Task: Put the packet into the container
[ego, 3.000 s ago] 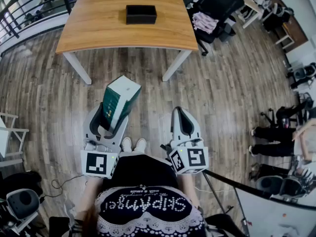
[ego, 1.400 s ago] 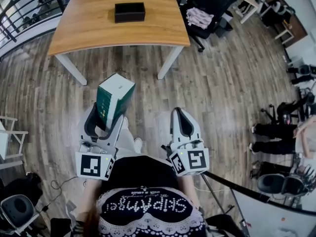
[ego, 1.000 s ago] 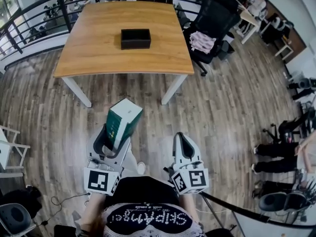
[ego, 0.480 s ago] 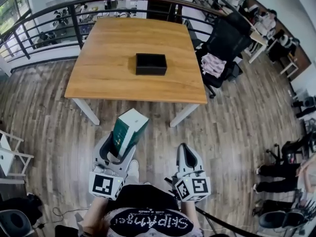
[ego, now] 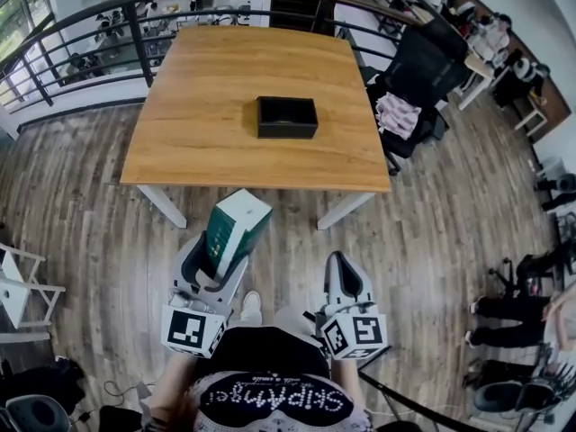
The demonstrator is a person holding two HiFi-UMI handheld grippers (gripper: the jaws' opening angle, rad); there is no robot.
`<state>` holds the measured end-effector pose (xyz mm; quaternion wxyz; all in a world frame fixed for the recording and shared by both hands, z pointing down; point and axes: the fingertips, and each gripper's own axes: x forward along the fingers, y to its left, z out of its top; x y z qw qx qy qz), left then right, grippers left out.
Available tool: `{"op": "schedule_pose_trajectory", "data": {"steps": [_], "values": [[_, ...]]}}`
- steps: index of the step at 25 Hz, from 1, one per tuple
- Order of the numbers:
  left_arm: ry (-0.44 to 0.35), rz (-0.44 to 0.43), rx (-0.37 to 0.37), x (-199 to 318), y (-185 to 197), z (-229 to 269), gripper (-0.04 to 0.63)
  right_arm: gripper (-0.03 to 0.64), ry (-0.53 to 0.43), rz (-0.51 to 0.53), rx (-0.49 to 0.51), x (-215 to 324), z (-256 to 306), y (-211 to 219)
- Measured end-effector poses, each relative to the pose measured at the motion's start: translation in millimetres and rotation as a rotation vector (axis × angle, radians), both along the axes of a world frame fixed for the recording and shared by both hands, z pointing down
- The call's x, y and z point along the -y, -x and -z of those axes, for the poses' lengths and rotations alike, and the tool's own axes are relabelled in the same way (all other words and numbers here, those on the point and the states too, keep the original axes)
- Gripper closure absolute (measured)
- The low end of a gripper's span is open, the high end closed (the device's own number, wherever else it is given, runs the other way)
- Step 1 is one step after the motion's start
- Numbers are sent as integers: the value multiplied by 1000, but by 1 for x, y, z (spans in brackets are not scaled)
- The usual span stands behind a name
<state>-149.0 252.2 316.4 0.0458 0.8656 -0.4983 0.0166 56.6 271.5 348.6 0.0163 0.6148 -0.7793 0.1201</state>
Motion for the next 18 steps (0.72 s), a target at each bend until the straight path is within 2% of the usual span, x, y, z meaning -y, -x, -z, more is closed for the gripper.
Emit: {"op": "schedule_pose_trajectory", "data": {"steps": [6,18], "values": [[-30,-7,13,14,8,-3,255,577,21,-17,2,9,-5,2],[12,17,8,41,11,-8,255,578,68,17,-1,38,-11,5]]}}
